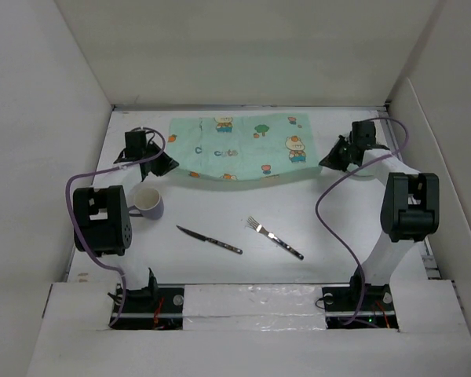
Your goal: Set the dinner table for one person
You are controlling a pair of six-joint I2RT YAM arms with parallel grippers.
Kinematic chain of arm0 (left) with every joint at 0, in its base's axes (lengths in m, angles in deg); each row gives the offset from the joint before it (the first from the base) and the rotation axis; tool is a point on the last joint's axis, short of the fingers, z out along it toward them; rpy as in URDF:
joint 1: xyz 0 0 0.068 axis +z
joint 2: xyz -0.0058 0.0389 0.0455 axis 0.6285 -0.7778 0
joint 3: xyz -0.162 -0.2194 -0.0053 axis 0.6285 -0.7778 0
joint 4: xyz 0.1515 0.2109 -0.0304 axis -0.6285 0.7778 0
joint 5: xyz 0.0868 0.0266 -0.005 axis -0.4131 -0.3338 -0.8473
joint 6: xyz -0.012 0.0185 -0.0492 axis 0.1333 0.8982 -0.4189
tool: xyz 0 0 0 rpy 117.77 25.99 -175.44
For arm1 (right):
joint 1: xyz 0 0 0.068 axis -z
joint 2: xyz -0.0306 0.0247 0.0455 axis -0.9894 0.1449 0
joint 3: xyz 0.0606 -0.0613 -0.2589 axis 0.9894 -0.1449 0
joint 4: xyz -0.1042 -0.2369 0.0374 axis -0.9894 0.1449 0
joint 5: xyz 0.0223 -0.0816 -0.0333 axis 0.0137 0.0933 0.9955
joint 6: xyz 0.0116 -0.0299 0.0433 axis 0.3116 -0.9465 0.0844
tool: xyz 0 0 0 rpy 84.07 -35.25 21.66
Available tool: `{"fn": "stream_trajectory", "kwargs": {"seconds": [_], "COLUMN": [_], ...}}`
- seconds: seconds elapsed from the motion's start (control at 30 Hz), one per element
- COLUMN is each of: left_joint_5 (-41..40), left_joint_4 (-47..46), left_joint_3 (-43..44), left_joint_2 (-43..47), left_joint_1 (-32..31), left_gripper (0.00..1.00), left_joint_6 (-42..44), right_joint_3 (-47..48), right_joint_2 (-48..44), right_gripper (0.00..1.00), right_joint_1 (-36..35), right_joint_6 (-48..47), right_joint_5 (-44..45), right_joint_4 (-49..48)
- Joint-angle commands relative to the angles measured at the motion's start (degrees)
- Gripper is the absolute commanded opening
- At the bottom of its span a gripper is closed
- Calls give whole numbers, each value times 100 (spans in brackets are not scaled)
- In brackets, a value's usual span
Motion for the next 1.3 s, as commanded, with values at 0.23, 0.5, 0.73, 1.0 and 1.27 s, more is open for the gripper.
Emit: {"fn": "stream_trajectory", "kwargs": {"seconds": [0.23, 0.5, 0.73, 1.0, 1.27], "left_joint_5": [-184, 18, 88, 115, 220], "left_joint_4": [149, 256, 396, 458, 572], "left_joint_3": [-594, -1122, -1210, -973, -842], "left_joint_2": [395, 897, 1196, 950, 897], "left_joint_1": [-32, -32, -32, -32, -32], "left_gripper": [0, 0, 0, 0, 21], "left_joint_6": [643, 714, 793, 872, 899], "right_joint_3": [-969, -1751, -2042, -1893, -1814], "right_joint_2": [-809, -1257, -1495, -1557, -1610], "right_gripper": [0, 0, 0, 0, 4], "right_joint_1": [99, 161, 161, 214, 319], "right_joint_6": [-304, -480, -550, -568, -647], "right_joint_5": [75, -12, 145, 234, 550], "right_joint_4": [-291, -247, -195, -45, 175]}}
